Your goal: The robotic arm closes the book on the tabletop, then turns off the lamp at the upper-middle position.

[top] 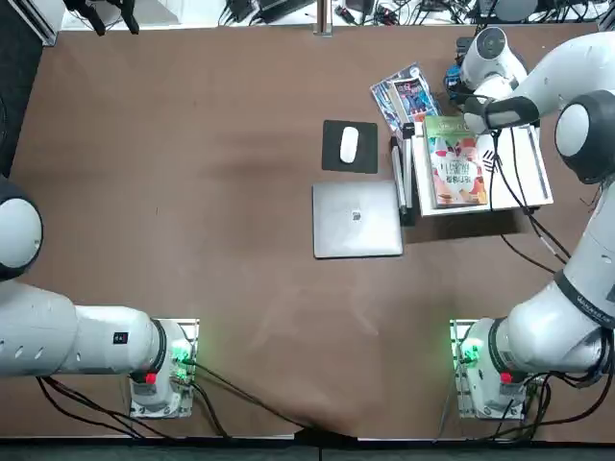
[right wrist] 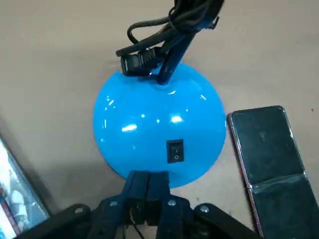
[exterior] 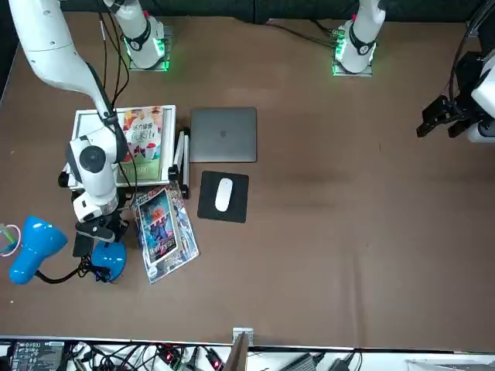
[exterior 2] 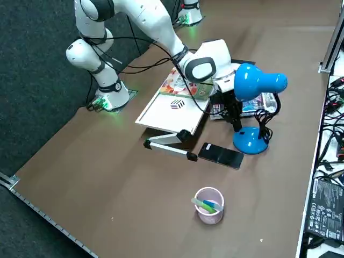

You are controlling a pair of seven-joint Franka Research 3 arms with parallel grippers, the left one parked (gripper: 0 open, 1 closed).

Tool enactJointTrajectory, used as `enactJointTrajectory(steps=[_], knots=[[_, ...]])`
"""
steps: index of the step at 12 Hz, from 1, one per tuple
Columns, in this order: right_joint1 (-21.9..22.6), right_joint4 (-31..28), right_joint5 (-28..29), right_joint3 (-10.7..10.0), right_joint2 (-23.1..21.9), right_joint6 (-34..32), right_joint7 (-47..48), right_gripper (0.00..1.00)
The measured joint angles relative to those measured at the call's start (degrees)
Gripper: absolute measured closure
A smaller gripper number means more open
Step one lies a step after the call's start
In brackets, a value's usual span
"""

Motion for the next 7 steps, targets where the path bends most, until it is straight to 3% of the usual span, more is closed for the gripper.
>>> enactJointTrajectory(steps=[7], knots=[[0.05, -0.12, 0.0, 0.79, -1.78, -1.88, 0.0, 0.99]])
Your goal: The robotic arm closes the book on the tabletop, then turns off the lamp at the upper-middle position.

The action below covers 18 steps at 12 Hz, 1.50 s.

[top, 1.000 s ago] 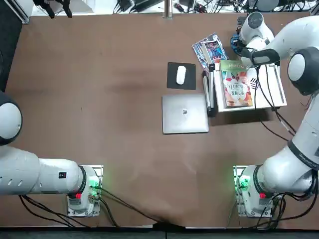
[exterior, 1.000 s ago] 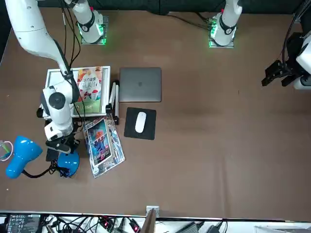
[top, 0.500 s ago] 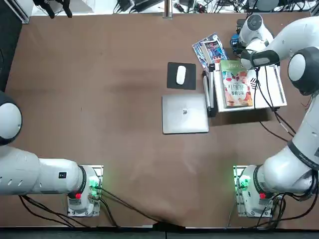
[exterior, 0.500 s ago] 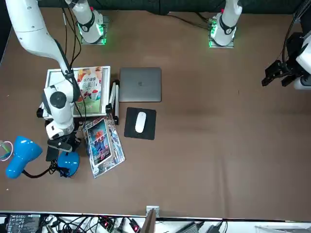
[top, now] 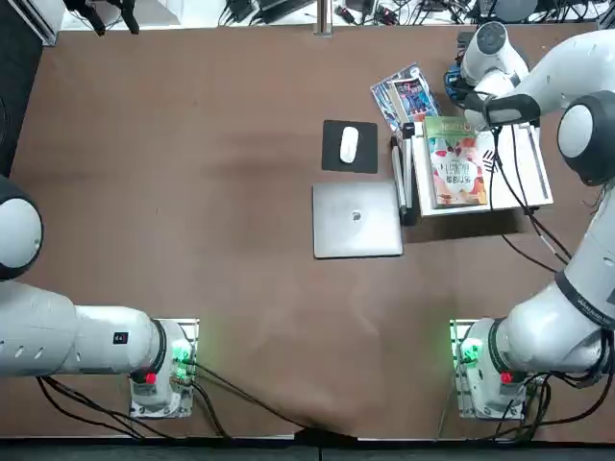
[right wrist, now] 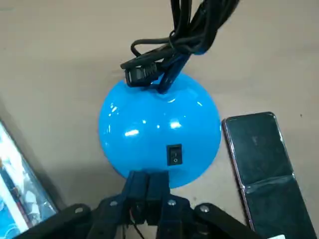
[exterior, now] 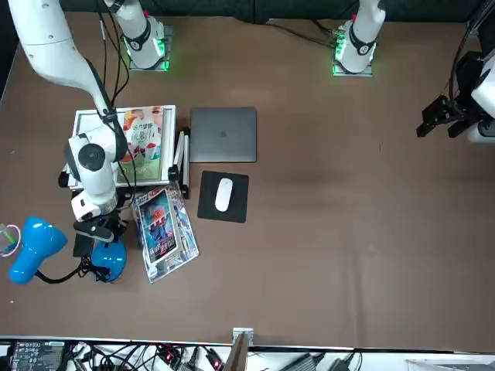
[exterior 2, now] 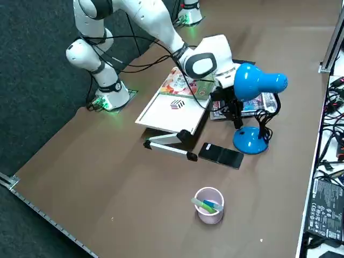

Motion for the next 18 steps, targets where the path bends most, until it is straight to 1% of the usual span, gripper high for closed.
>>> enactJointTrajectory(steps=[3, 4, 6, 8, 9, 12, 14, 16, 17, 18], knots=[[-0.01, -0.3, 0.0, 0.6, -0.94, -1.72, 0.0, 0.99], [-0.02, -0.33, 0.0, 1.15, -1.33, -2.93, 0.0, 0.99], [-0.02, -0.34, 0.0, 3.0, -2.38, -6.54, 0.02, 0.99], [0.01, -0.34, 0.03, 5.0, -3.76, -9.56, 0.12, 0.96], [0.01, -0.34, 0.16, 5.8, -4.52, -10.76, 0.29, 0.93], [0.01, -0.35, 1.27, 8.08, -7.08, -14.92, 0.36, 0.61], [0.0, -0.36, 1.53, 9.79, -8.62, -17.74, 0.32, 0.37], [0.02, -0.36, 1.66, 12.18, -9.78, -21.85, -0.63, 0.14], [0.01, -0.36, 2.8, 13.24, -10.47, -23.89, -0.92, 0.02], [0.02, -0.32, 8.14, 14.46, -12.63, -26.2, -3.45, 0.0]])
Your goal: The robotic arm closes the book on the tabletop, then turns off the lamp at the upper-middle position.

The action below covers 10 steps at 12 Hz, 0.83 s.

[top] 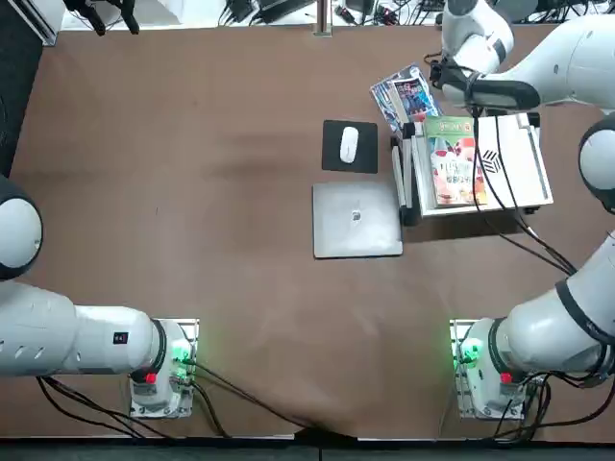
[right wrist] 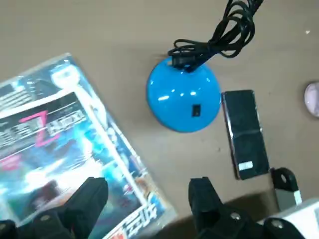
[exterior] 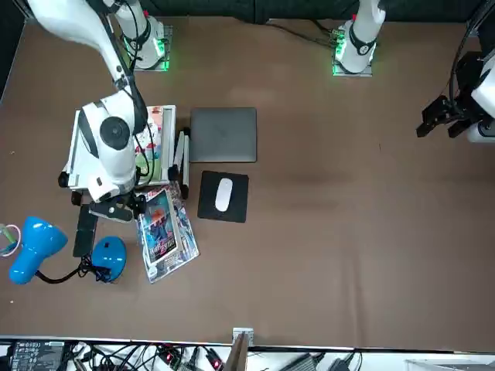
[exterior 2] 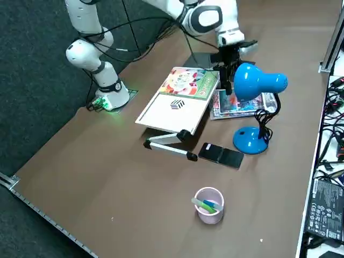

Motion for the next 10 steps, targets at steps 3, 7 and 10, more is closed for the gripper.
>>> enactJointTrajectory(steps=[3, 7, 10], knots=[[-0.03, 0.38, 13.43, 0.29, -4.6, -6.98, -9.81, 0.0], [-0.25, 2.7, 24.71, 0.3, -10.24, -18.38, -16.08, 0.0], [-0.6, 4.3, 29.98, -0.16, -14.65, -25.96, -19.99, 0.0]])
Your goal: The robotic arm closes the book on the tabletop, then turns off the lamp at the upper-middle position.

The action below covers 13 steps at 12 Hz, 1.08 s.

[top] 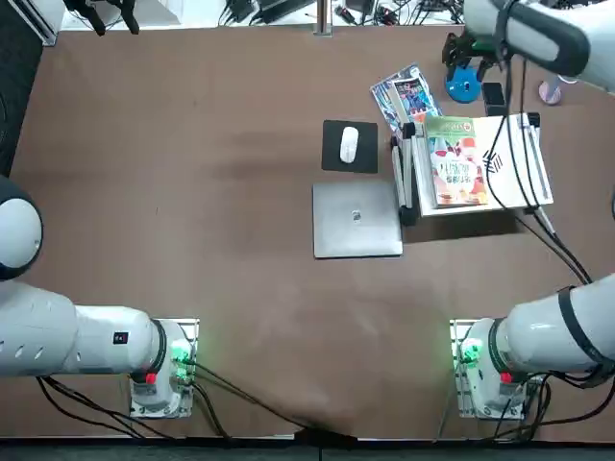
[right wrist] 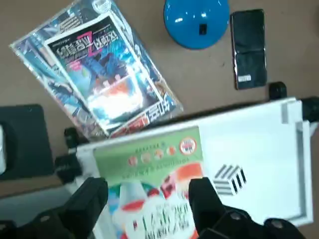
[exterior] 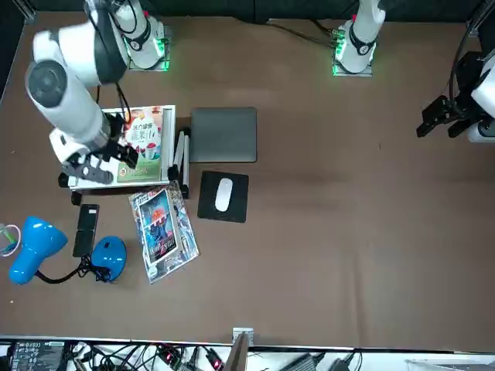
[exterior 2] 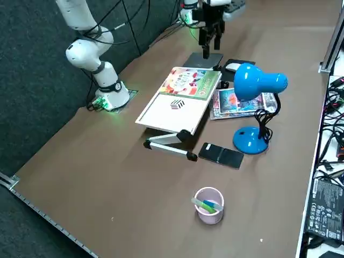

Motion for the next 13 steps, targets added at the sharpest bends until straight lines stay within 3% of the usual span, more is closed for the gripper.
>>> enactJointTrajectory(steps=[3, 8, 10, 13], knots=[[-1.06, 2.99, 3.41, -2.18, -3.23, -7.35, -5.12, 0.0], [-1.85, 8.68, 4.54, -6.52, -4.21, -16.4, -13.07, 0.0], [-1.03, 10.68, 5.35, -11.5, -6.15, -20.39, -17.88, 0.0], [0.33, 10.8, 5.54, -15.85, -8.8, -21.09, -20.01, 0.0]])
